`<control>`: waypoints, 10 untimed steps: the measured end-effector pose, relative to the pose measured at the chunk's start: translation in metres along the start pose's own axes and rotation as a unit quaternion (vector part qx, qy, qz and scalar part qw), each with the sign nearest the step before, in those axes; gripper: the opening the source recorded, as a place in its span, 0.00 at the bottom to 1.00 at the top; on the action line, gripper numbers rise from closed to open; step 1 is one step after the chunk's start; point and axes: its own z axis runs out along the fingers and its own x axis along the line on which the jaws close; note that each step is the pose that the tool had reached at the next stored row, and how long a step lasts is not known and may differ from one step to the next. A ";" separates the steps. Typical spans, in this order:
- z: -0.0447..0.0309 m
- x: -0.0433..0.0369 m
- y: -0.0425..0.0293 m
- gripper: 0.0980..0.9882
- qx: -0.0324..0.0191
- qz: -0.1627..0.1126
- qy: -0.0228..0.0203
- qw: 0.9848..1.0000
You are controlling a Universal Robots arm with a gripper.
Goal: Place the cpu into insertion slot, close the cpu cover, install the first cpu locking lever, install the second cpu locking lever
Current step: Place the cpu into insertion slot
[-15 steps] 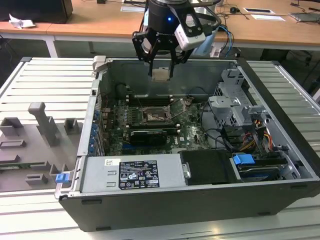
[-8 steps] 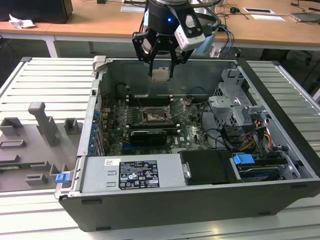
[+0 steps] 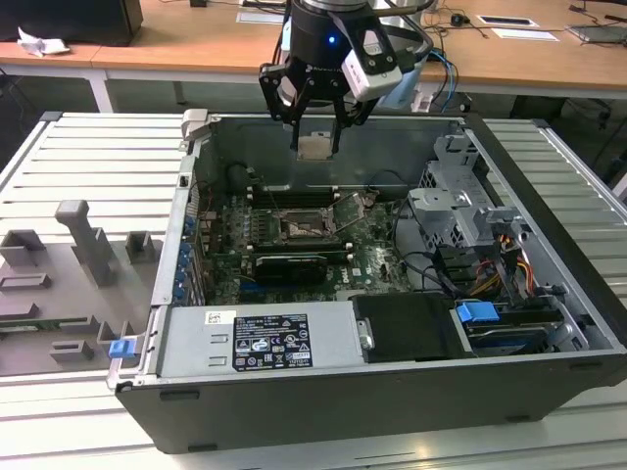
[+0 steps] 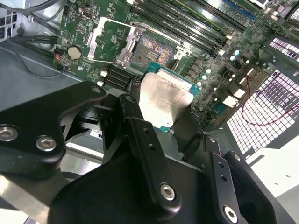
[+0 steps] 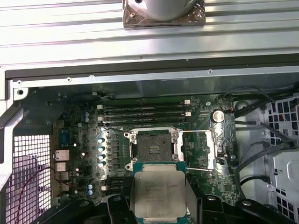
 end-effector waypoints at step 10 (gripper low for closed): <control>0.0012 0.0000 -0.0001 0.48 0.000 0.000 0.000 1.000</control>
